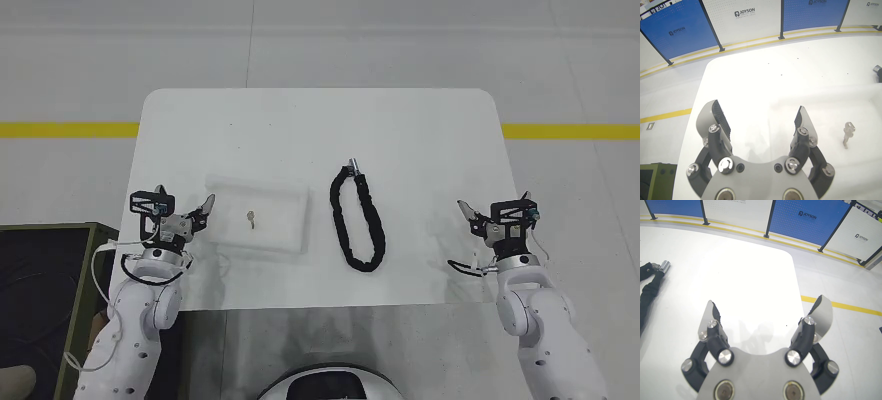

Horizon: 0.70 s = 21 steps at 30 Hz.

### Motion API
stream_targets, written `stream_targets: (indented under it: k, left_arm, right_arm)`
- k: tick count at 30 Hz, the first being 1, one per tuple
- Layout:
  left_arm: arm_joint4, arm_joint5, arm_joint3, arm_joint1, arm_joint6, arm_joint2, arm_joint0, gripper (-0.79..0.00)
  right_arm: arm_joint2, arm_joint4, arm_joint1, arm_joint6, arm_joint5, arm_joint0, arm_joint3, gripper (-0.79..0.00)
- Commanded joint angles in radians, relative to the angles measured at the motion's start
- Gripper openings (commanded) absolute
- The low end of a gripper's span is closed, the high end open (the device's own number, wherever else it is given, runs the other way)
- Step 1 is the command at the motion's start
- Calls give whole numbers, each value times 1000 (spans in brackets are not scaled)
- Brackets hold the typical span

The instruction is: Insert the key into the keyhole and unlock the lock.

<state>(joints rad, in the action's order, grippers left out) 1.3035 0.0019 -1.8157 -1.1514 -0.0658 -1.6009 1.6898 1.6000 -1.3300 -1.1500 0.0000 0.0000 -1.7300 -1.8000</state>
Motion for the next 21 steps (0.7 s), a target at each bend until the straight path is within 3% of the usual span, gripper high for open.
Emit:
stream_targets:
  k: [1, 4, 6, 8, 11, 14, 17, 21]
  left_arm:
    - [-74, -37, -38, 1, -119, -15, -51, 0]
    - [-227, -108, -137, 10, -438, -70, -139, 0]
    - [-354, -150, -194, 21, -735, -99, -222, 0]
    - [-482, -151, -190, 32, -1029, -111, -340, 0]
    - [-642, -116, -99, 47, -1441, -60, -556, 0]
    - [-656, -94, 28, 72, -1470, 91, -673, 0]
    - [-707, -40, 113, 116, -1470, 257, -731, 0]
    - [-736, 63, 155, 170, -1470, 387, -774, 0]
  right_arm:
    - [0, 0, 0, 0, 0, 0, 0, 0]
    - [0, 0, 0, 0, 0, 0, 0, 0]
    - [0, 0, 0, 0, 0, 0, 0, 0]
    - [0, 0, 0, 0, 0, 0, 0, 0]
    - [0, 0, 0, 0, 0, 0, 0, 0]
    - [0, 0, 0, 0, 0, 0, 0, 0]
    - [0, 0, 0, 0, 0, 0, 0, 0]
    - [0, 0, 0, 0, 0, 0, 0, 0]
